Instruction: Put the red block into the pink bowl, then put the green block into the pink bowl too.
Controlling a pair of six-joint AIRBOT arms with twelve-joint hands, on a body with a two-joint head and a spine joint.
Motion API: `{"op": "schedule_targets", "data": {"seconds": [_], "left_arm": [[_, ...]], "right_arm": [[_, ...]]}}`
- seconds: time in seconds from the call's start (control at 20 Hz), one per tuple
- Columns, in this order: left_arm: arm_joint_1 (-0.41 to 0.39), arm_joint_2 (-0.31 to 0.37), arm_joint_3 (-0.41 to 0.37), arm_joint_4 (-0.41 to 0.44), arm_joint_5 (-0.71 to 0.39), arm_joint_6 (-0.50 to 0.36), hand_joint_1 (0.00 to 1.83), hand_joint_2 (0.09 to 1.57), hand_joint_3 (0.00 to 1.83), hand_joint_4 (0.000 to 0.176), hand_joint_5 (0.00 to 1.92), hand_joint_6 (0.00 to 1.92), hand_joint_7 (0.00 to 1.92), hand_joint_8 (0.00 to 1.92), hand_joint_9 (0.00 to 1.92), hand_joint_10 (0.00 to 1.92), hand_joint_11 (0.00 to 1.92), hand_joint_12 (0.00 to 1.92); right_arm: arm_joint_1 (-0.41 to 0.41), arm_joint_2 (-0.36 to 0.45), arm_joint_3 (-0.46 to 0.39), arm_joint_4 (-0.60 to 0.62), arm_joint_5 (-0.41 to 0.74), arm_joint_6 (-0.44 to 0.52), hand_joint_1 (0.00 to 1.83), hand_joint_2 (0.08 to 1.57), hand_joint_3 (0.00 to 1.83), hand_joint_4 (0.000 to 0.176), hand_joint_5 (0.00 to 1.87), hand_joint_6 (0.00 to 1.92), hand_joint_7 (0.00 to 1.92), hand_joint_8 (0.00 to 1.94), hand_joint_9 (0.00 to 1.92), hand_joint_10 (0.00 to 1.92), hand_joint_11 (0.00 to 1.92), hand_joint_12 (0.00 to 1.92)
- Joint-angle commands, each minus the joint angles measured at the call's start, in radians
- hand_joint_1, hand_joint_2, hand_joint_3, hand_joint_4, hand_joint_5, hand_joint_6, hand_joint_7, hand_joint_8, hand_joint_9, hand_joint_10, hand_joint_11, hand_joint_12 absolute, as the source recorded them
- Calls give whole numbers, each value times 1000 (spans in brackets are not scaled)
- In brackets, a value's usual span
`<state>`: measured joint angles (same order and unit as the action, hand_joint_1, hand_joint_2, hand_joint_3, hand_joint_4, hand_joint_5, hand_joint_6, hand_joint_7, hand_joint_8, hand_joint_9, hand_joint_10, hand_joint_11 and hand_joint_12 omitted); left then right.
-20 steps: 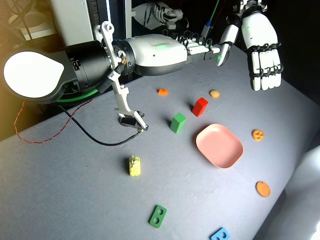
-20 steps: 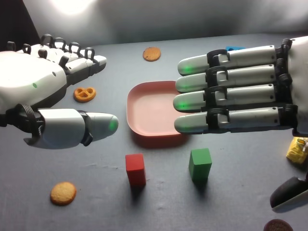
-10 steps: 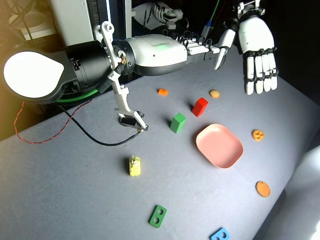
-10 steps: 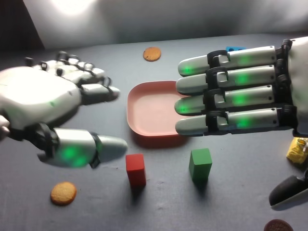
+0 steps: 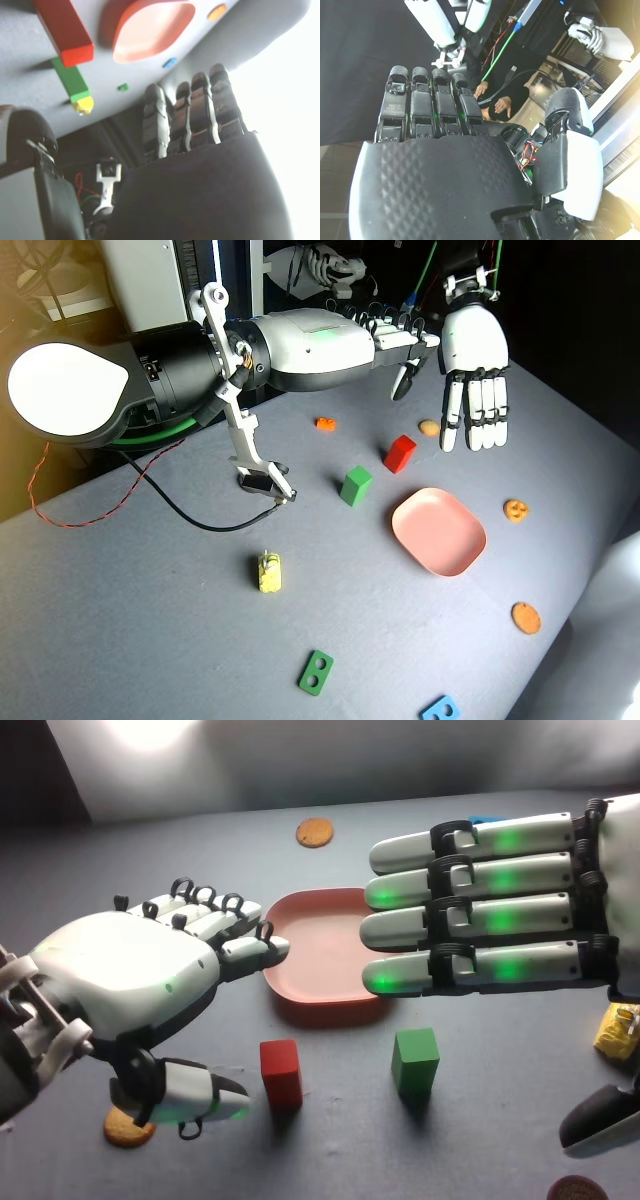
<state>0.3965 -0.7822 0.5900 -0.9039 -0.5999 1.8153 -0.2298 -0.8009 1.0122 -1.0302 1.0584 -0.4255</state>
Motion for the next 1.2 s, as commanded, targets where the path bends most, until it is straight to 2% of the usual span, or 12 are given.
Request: {"op": "schedule_targets", "data": {"seconds": [0.0,0.15,0.3,0.45,0.5,0.65,0.7,0.8,0.85,1.0,1.05,1.15], "left_arm": [[1,-1,2,23,-99,3,784,997,0,96,185,4,0,0,0,0,0,0],[28,-38,5,-25,-164,3,842,1010,1,79,223,16,0,0,0,0,0,0],[36,-68,9,-71,-207,3,812,1018,4,87,259,24,0,0,0,0,0,0],[36,-87,9,-116,-243,11,883,1000,0,75,364,23,8,3,0,0,0,0],[36,-91,9,-124,-251,12,843,1001,0,94,368,20,1,0,0,0,0,0],[36,-110,8,-161,-270,22,752,1034,12,107,323,2,0,0,0,0,0,0],[36,-116,8,-170,-271,22,762,1025,6,104,319,2,0,0,0,0,0,0],[36,-129,8,-185,-275,22,693,1019,2,141,297,3,0,0,0,0,0,0],[36,-141,9,-197,-284,23,686,1015,1,148,302,5,0,0,0,0,0,0],[38,-171,15,-220,-298,28,648,1031,6,143,253,0,0,0,0,0,0,0],[41,-173,14,-222,-298,28,681,1010,0,144,281,11,0,0,0,0,0,0],[46,-177,12,-224,-298,30,683,1010,0,137,314,20,0,0,0,0,0,0]], "right_arm": [[3,9,-2,84,87,-4,113,1012,0,0,0,0,0,0,0,0,0,0],[3,9,-3,85,87,-3,173,994,0,0,14,4,21,6,0,0,0,0],[2,10,-4,86,86,-3,194,985,0,0,18,6,25,8,0,0,1,0],[0,14,-4,81,84,1,130,1004,0,0,3,0,6,1,0,0,0,0],[0,15,-5,81,84,2,155,1000,0,0,0,0,4,1,0,0,0,0],[-6,26,-14,81,78,31,216,991,0,0,60,4,80,6,28,3,49,37],[-6,31,-20,81,74,53,196,994,1,0,26,1,48,0,5,0,19,30],[-6,44,-36,82,61,108,267,983,0,0,56,13,69,10,16,6,30,42],[-7,55,-52,87,34,142,251,987,0,0,42,6,58,4,9,2,22,42],[-3,90,-106,120,-65,200,180,995,1,0,34,11,51,10,15,6,22,18],[3,104,-122,123,-100,219,189,994,1,0,64,9,80,13,54,0,4,190],[18,126,-153,132,-178,227,172,995,1,0,53,1,72,2,39,0,0,179]]}}
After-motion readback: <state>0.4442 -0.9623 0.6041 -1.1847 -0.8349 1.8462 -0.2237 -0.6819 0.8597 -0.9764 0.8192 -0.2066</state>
